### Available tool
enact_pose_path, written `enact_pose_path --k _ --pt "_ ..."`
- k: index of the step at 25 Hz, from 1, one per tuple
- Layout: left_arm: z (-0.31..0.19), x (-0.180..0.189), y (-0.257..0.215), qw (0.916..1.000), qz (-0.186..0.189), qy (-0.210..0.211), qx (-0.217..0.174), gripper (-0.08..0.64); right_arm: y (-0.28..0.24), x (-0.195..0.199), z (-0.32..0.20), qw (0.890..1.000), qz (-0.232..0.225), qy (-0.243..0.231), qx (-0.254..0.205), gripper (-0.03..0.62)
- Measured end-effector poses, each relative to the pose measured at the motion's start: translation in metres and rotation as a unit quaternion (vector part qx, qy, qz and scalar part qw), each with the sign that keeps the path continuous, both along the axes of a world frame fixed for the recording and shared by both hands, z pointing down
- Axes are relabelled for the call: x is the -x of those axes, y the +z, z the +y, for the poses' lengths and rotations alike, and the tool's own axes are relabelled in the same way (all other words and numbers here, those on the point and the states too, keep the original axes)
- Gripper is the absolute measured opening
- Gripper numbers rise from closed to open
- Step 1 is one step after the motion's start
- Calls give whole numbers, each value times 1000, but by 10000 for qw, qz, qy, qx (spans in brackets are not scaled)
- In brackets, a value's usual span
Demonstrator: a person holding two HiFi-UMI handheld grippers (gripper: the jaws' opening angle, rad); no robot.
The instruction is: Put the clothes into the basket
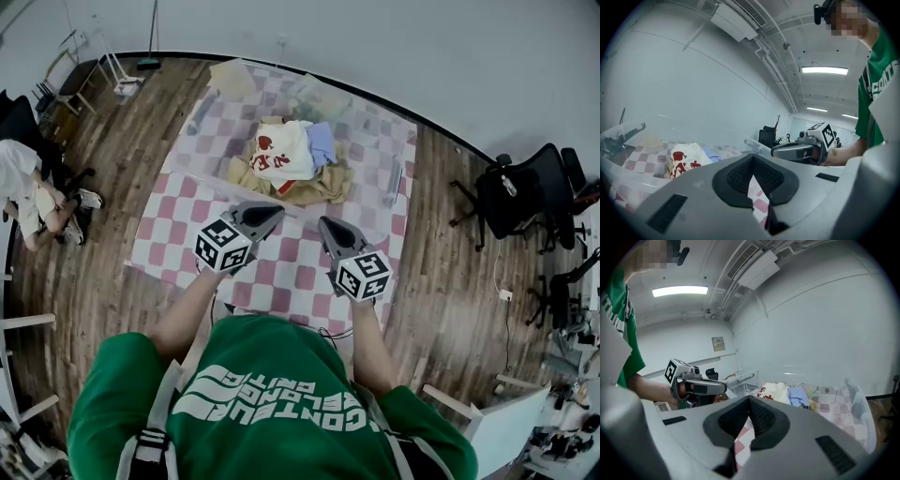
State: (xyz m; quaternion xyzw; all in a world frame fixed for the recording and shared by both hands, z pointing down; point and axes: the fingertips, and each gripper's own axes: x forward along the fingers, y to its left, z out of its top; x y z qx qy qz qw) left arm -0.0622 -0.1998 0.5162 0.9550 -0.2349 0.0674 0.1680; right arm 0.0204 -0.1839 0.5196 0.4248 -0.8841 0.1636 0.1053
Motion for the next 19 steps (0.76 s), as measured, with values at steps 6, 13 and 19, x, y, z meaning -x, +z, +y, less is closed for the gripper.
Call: enact_pose_path --k 6,13,19 --pt "2 2 3 10000 -14 13 45 3 1 -1 1 9999 -84 32 51 8" --pt "2 5 3 10000 -12 10 49 3 1 1 0 9999 -106 49 77 8" --pt "-4 6 4 10000 -27 14 59 3 4 2 -5 9999 -63 31 88 8"
